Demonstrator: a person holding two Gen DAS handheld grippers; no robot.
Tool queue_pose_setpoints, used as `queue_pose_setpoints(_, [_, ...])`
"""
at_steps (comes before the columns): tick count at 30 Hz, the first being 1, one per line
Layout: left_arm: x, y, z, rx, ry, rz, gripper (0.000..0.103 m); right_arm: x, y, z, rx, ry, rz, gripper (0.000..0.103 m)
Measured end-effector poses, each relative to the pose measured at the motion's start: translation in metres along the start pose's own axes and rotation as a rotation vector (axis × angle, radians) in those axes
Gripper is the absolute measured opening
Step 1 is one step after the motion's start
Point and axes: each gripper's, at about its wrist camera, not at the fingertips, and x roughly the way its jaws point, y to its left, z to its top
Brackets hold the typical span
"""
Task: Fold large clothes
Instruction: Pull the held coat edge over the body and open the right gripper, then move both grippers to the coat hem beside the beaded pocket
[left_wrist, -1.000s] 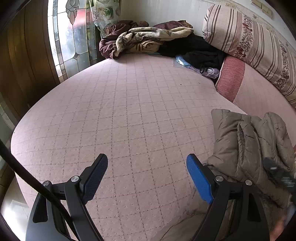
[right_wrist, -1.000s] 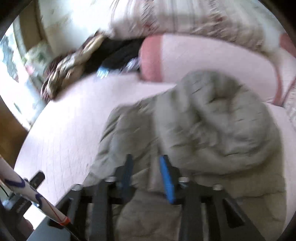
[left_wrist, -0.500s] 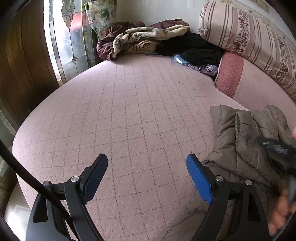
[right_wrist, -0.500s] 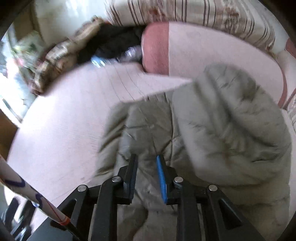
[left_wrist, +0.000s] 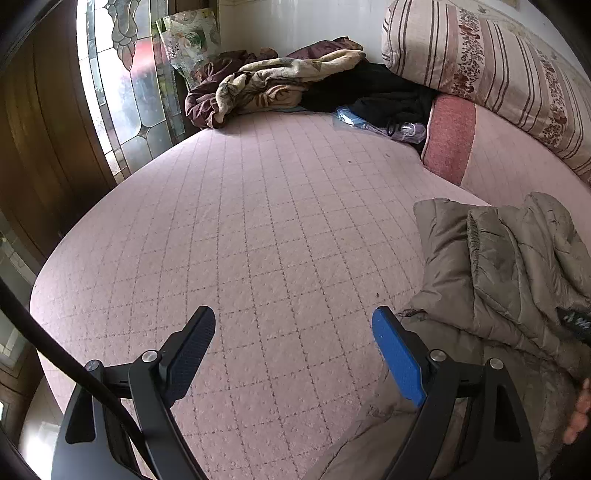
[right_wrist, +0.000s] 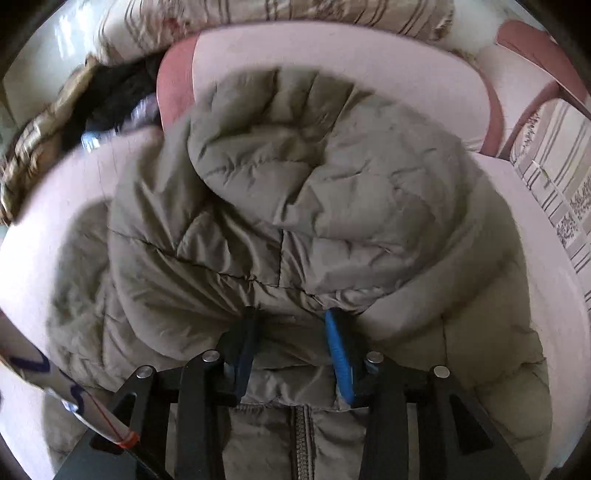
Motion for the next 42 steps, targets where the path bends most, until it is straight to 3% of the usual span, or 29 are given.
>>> queue_pose_setpoints(4, [-0.004, -0.003, -0.001, 0.008, -0.007, -0.009, 0.086, -0.040, -0.014, -0.003, -0.014, -0.037, 0.049, 0.051])
queue_pose_setpoints(7, [-0.008, -0.006, -0.004, 0.027, -0.014, -0.022, 0.086, -0.072, -0.042, -0.020, -0.014, -0.056, 0.063, 0.065])
queue_pose_setpoints(13, [-0.016, -0.012, -0.018, 0.073, 0.002, -0.049, 0.086, -0.121, -0.136, -0.078, 0.072, -0.034, 0.031, 0.068])
queue_pose_setpoints(19, [-0.038, -0.004, -0.039, 0.073, 0.051, -0.164, 0.086, -0.147, -0.227, -0.145, 0.178, 0.012, -0.031, 0.072])
queue_pose_setpoints(23, [-0.047, 0.003, -0.061, 0.108, 0.100, -0.188, 0.086, -0.148, -0.271, -0.182, 0.281, 0.031, -0.005, 0.079])
queue_pose_setpoints(28, [-0.046, 0.016, -0.086, 0.150, 0.198, -0.230, 0.086, -0.127, -0.310, -0.207, 0.409, 0.047, 0.084, 0.079])
queue_pose_setpoints(31, [-0.037, 0.026, -0.094, 0.130, 0.251, -0.239, 0.086, -0.111, -0.318, -0.216, 0.437, 0.063, 0.142, 0.079])
queue_pose_setpoints(39, [-0.003, 0.033, -0.106, 0.013, 0.427, -0.421, 0.086, -0.082, -0.325, -0.224, 0.519, 0.063, 0.311, 0.081])
queue_pose_setpoints(42, [-0.006, 0.029, -0.108, 0.020, 0.424, -0.451, 0.086, -0.081, -0.325, -0.224, 0.525, 0.061, 0.356, 0.081])
